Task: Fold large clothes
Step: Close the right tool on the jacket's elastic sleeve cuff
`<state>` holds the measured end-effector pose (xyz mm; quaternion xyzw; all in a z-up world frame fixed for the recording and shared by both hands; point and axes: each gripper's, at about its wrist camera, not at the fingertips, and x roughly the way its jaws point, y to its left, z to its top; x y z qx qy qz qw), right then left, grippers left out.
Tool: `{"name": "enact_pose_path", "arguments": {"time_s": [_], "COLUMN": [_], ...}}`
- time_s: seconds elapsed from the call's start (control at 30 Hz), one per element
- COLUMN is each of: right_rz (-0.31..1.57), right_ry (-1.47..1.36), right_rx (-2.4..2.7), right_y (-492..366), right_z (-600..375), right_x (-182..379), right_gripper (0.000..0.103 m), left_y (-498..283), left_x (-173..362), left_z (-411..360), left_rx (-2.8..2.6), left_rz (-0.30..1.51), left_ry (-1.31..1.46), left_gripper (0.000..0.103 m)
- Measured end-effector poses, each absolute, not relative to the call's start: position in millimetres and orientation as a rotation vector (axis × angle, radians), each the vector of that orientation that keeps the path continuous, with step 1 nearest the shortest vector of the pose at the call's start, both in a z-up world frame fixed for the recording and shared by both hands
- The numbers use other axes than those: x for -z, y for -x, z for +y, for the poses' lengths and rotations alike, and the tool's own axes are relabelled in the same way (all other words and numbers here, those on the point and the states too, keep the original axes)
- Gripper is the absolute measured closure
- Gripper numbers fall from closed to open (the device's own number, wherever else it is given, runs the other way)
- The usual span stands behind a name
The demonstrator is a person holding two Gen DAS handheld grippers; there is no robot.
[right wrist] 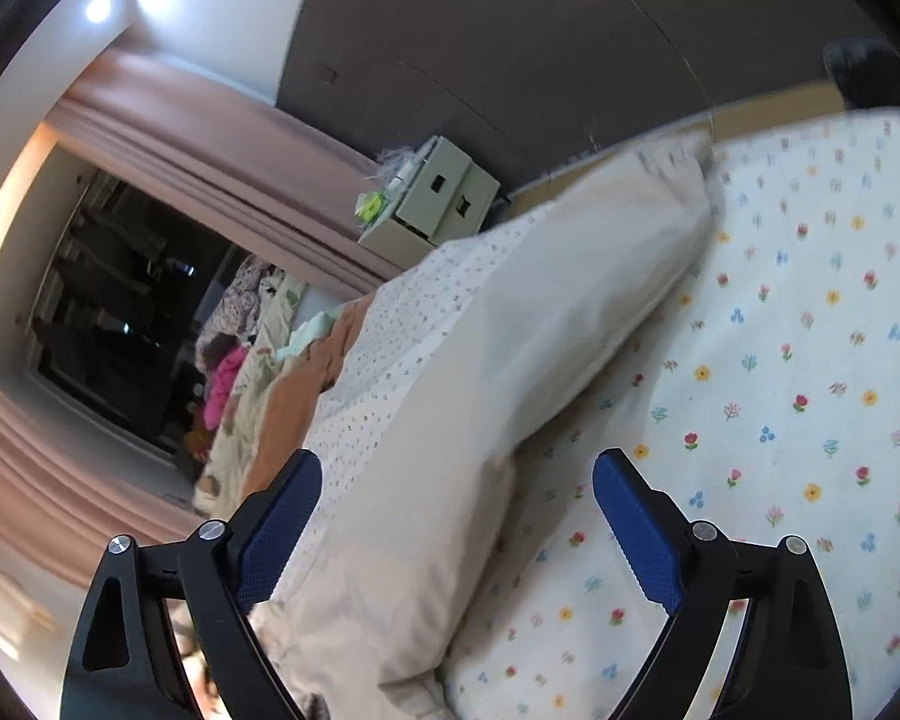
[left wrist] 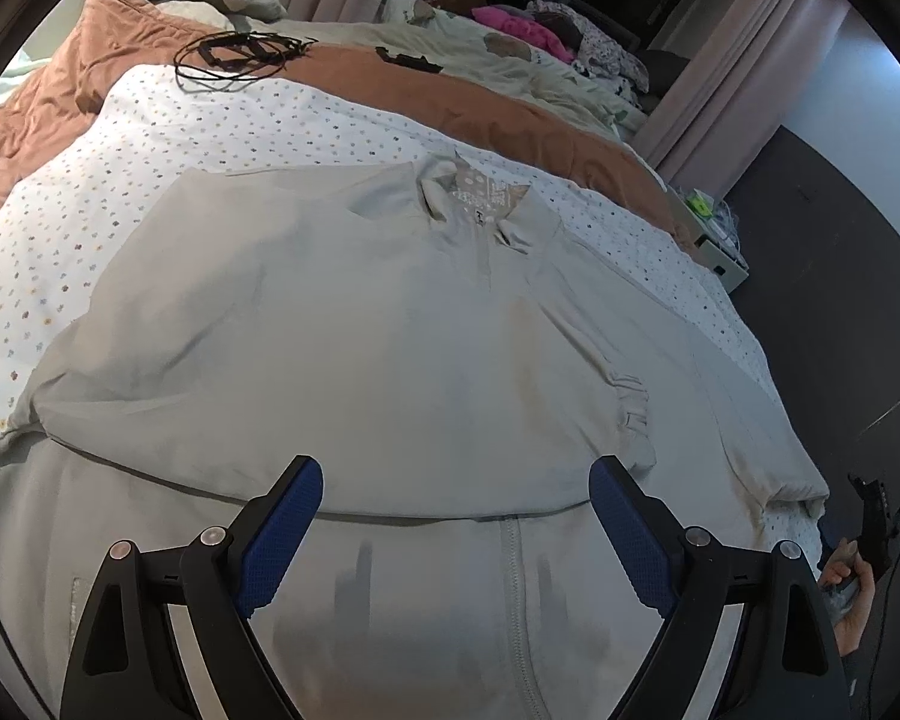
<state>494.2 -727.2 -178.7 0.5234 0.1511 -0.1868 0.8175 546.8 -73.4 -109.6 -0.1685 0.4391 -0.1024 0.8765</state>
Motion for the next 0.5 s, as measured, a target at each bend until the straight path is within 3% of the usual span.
{"name": "enact_pose_path", "arguments": {"time_s": [0.07, 0.2, 0.27, 0.33, 0.5], "right_rz": [0.328, 0.34, 0.339, 0.334, 0.264], "right_ry": [-1.168, -1.199, -1.213, -1.202, -1.067], "right_rx": [0.365, 0.352, 0.375, 0.386, 0.359], "right_y": [-501.7, -513.4, -514.7, -515.4, -511.5], "right_z": [-738.3, -749.7, -754.2, -755.3, -734.2], "right_x": [194.3, 217.3, 224.4, 224.7, 181.8], "right_gripper": [0.012, 0.028, 0.047, 0.094, 0.097], "left_y": [-547.2, -548.9, -550.0, -551.6, -550.9], "left_x": [112.6, 119.0, 121.2, 122.3, 118.2], "left_z": [-75.0, -73.4, -70.1, -66.7, -67.6], "left_rx": [0.211, 0.193, 0.185, 0.179, 0.195], "left_rz": [0.922, 0.934, 0.937, 0.939, 0.929], "left_ry": [0.333, 0.312, 0.319, 0.344, 0.364], "left_gripper": [0.012, 0.012, 0.012, 0.012, 0.012]}}
